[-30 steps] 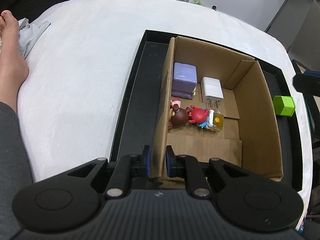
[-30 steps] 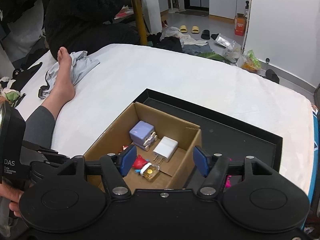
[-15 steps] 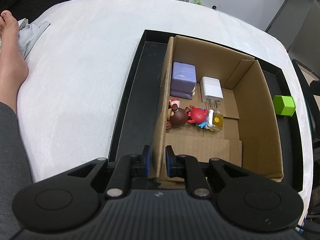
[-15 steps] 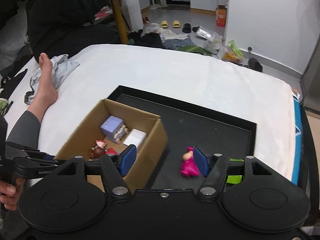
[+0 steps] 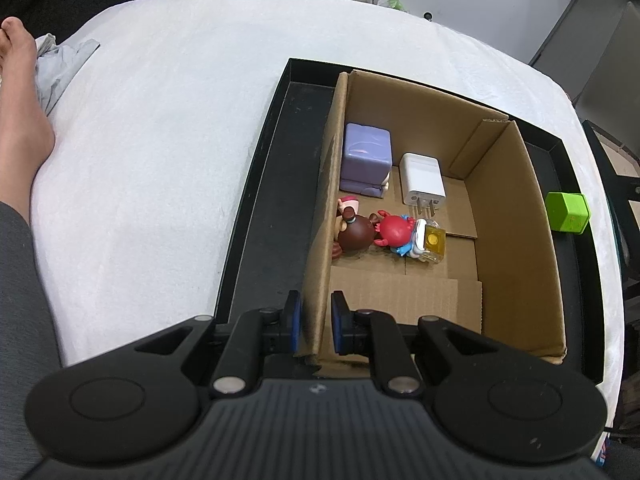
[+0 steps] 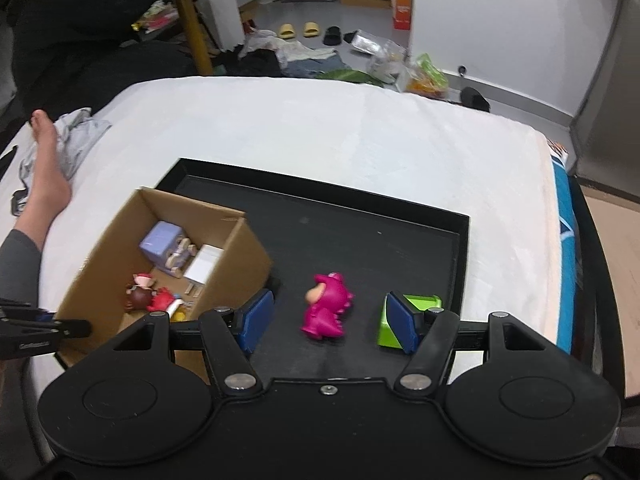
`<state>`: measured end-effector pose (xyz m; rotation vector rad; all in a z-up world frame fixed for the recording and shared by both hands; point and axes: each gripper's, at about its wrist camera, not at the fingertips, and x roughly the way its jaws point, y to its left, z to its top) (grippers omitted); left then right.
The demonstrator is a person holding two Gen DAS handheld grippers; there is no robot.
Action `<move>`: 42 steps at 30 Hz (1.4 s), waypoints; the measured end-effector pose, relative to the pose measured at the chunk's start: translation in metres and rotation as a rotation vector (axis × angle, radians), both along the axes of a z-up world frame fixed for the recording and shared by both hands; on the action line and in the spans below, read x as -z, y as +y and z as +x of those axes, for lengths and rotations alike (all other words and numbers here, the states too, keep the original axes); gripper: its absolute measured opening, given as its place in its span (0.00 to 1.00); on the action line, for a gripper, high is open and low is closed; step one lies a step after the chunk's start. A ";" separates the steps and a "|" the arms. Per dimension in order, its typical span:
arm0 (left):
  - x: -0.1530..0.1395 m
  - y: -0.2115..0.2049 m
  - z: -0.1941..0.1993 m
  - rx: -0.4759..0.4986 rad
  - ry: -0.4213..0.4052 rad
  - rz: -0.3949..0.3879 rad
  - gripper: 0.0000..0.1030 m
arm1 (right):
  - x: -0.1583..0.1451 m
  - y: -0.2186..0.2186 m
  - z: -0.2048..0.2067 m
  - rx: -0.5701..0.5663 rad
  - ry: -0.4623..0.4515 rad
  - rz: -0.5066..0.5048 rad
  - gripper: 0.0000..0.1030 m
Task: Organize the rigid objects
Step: 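Withdraw the right tool toward the green cube box, then grasp the green cube box with the right tool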
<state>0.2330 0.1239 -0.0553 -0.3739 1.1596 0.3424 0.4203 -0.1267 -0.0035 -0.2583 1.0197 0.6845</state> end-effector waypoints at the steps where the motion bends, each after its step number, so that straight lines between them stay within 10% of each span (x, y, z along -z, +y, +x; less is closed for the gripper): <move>1: 0.000 0.000 0.000 0.002 -0.001 0.001 0.14 | 0.003 -0.001 0.002 0.008 -0.001 -0.008 0.60; 42: 0.007 0.003 0.001 0.006 0.009 -0.006 0.14 | 0.094 0.002 0.035 0.140 -0.002 -0.197 0.47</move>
